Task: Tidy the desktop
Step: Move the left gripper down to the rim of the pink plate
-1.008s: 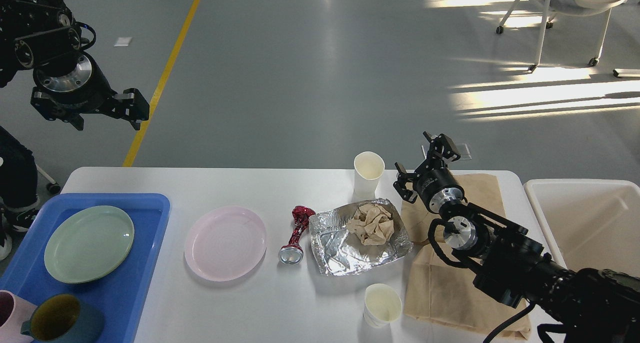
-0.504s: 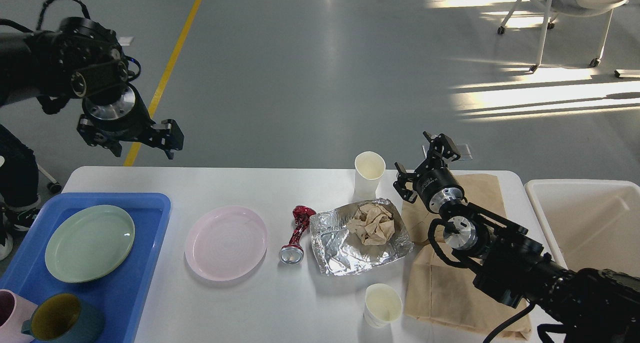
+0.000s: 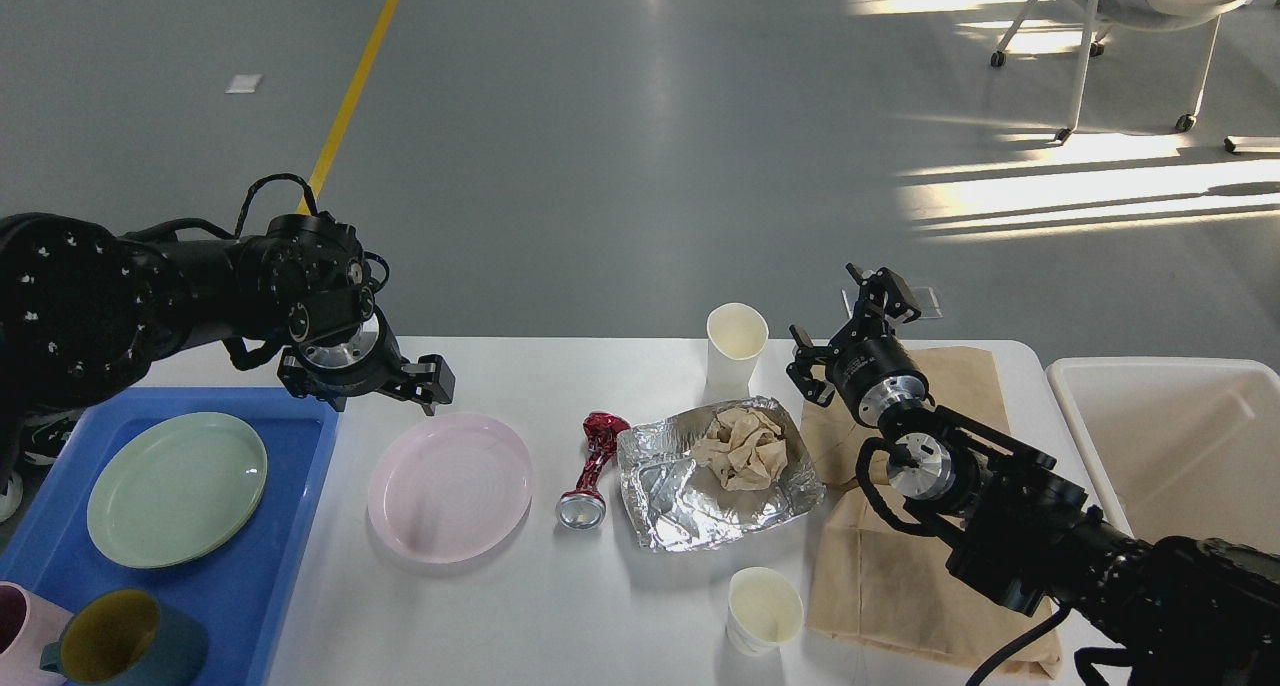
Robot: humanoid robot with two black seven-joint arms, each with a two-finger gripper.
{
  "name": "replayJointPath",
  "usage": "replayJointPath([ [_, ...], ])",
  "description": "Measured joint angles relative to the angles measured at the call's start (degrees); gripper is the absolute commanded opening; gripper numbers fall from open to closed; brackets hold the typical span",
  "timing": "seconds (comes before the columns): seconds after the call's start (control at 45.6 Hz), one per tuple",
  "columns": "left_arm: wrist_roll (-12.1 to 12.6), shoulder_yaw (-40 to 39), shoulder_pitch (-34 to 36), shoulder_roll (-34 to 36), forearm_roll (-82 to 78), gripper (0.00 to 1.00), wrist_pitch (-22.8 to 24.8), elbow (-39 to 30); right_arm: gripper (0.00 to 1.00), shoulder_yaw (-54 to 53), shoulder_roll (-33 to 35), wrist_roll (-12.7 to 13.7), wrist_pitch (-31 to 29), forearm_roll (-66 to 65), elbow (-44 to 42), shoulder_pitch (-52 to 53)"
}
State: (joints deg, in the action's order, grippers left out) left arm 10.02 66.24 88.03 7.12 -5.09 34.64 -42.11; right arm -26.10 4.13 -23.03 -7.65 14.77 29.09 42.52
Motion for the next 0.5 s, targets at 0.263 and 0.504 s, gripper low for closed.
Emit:
replayJointPath([
  [0.263, 0.0, -5.2, -7.0, 1.5, 0.1, 0.96, -4.6, 3.1, 1.00, 0.0, 0.0, 0.0, 0.0, 0.0, 0.0, 0.0],
  [0.504, 0.0, -6.5, -10.3, 1.5, 0.1, 0.96, -5.1, 3.6, 1.00, 0.0, 0.0, 0.0, 0.0, 0.0, 0.0, 0.0],
])
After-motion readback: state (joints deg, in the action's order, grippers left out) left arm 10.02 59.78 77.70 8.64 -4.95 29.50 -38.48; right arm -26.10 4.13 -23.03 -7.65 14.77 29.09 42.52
